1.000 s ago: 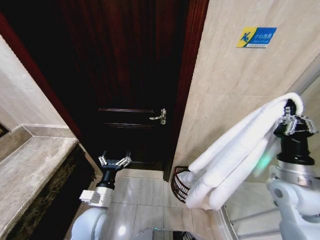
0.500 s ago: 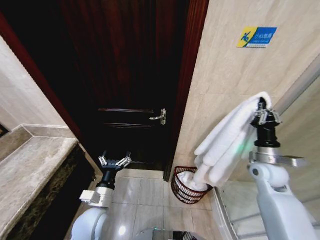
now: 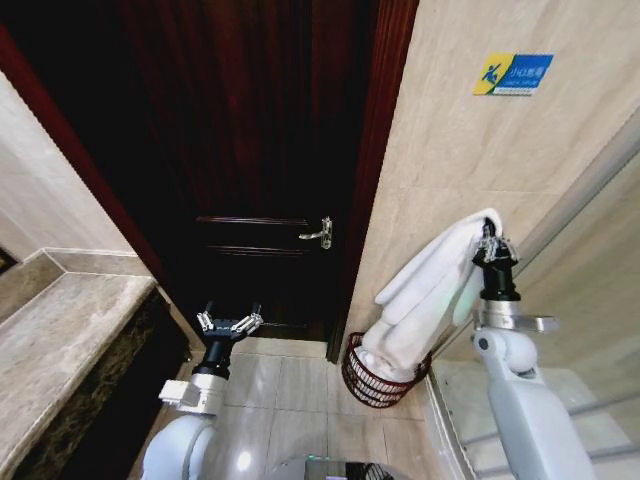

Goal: Discard the used towel into the hamper.

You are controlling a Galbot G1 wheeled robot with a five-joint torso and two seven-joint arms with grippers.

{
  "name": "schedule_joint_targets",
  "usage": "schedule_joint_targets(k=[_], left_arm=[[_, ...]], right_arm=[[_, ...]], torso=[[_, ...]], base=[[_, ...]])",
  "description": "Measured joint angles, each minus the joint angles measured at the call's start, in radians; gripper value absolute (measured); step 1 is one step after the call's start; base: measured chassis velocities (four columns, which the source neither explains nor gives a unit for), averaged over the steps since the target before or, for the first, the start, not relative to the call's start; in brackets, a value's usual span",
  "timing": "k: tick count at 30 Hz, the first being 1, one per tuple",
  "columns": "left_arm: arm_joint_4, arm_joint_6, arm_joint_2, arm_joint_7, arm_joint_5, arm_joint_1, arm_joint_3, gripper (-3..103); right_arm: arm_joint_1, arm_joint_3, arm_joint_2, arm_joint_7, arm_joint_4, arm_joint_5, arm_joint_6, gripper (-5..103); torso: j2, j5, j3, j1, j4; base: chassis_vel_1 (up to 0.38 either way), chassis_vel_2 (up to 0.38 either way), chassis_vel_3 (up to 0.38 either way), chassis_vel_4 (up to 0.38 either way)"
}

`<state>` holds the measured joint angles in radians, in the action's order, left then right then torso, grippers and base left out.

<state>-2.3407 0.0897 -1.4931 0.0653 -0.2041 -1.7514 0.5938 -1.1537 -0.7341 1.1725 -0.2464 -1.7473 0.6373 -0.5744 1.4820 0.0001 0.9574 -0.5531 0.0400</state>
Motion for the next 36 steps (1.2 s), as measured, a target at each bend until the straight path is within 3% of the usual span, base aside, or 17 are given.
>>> schedule_joint_targets(k=[26, 32, 36], left_arm=[[0.000, 0.000, 0.000, 0.000, 0.000, 0.000, 0.000, 100], [0.000, 0.000, 0.000, 0.000, 0.000, 0.000, 0.000, 100], [0.000, 0.000, 0.000, 0.000, 0.000, 0.000, 0.000, 100]], right_arm=[[0.005, 0.080, 0.073, -0.075, 0.336, -0.018, -0.117, 3], [0.003, 0.115, 0.112, -0.112, 0.472, -0.025, -0.190, 3], [-0.020, 0.118, 0.132, -0.114, 0.495, -0.022, -0.201, 3]], torso=[[0.000, -0.0003, 0.000, 0.000, -0.0001], [0.000, 0.0005, 0.000, 0.000, -0.0001], [0.000, -0.0002, 0.000, 0.000, -0.0001]], base=[[0.000, 0.000, 0.000, 0.000], [0.000, 0.000, 0.000, 0.000], [0.000, 0.000, 0.000, 0.000]])
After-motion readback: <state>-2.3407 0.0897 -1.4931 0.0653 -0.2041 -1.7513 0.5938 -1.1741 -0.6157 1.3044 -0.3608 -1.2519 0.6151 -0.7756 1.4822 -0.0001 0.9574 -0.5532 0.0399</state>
